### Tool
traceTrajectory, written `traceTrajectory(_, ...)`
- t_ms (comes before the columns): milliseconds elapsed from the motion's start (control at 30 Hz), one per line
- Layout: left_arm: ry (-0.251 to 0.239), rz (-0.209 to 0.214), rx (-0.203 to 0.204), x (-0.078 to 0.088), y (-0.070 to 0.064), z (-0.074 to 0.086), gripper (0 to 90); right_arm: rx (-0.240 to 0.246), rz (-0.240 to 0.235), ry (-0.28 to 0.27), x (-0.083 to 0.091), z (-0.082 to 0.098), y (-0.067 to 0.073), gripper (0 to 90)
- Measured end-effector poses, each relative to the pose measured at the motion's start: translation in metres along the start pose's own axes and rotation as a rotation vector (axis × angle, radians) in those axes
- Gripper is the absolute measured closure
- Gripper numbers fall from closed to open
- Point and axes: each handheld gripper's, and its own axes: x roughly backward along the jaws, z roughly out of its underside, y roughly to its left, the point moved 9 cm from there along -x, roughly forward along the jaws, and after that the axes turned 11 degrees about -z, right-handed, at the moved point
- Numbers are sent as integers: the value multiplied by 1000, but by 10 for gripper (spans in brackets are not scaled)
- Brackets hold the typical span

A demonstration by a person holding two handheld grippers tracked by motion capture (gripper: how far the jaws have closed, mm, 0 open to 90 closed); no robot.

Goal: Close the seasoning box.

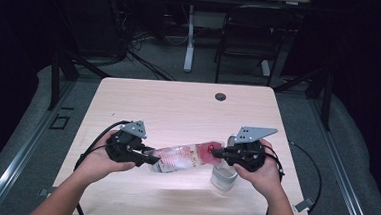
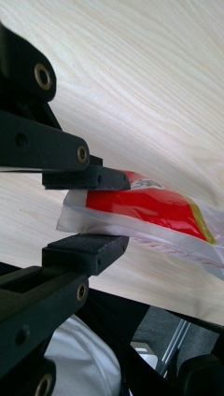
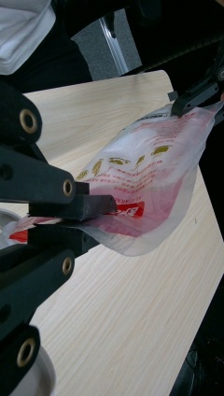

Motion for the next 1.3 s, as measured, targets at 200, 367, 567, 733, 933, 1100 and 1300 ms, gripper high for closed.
traceTrajectory(200, 24, -13, -14, 3, 1, -2, 698, 1, -4, 0, 0, 0, 1, 874)
traceTrajectory(367, 28, -11, -15, 5, 2, -3, 699, 3, -9, -1, -1, 0, 1, 874)
traceTrajectory(567, 35, -14, -20, 6, 2, -6, 699, 2, -7, 0, 0, 0, 1, 873)
traceTrajectory(733, 45, -13, -27, 7, 2, -8, 700, -1, -9, -4, 1, 0, 0, 873)
traceTrajectory(933, 50, -32, -40, 10, 2, -13, 700, -11, -11, -14, 2, 1, -1, 873)
traceTrajectory(1100, 51, -40, -50, 13, 3, -17, 701, -9, -9, -18, 4, 0, -1, 874)
traceTrajectory(1300, 50, -41, -52, 15, 3, -20, 702, -9, -8, -18, 5, 0, -1, 875)
